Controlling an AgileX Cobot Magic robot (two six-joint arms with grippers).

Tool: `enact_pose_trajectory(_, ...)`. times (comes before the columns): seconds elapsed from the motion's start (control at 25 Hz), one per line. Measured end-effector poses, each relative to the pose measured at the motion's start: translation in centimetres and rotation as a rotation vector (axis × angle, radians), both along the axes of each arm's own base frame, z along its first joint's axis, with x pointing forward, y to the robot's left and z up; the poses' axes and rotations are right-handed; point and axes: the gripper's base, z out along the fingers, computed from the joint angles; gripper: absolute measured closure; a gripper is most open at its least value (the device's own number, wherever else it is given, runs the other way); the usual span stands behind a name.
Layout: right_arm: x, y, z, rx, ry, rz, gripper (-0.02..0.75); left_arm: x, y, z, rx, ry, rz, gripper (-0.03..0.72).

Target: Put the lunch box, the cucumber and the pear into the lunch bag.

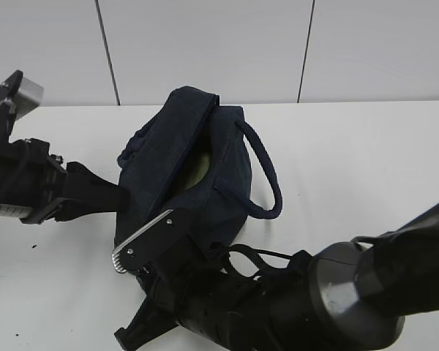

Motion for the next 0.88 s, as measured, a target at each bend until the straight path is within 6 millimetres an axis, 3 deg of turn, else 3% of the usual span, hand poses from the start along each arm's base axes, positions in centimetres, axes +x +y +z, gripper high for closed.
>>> enact_pose_trajectory(0.36,0.0,0.0,0.0,0.0,0.0,0.0,0.732,0.16,-0.1,-0.27,-0.006,-0.001,-0.009,0.528)
enact_pose_trajectory(0.6,0.0,0.0,0.0,0.0,0.0,0.0,0.732,0.17,-0.18,-0.17,-0.011,-0.024,-0.024,0.631)
enact_pose_trajectory(0.88,0.0,0.0,0.0,0.0,0.0,0.0,0.732,0.18,-0.18,-0.16,-0.008,-0.031,-0.029,0.699)
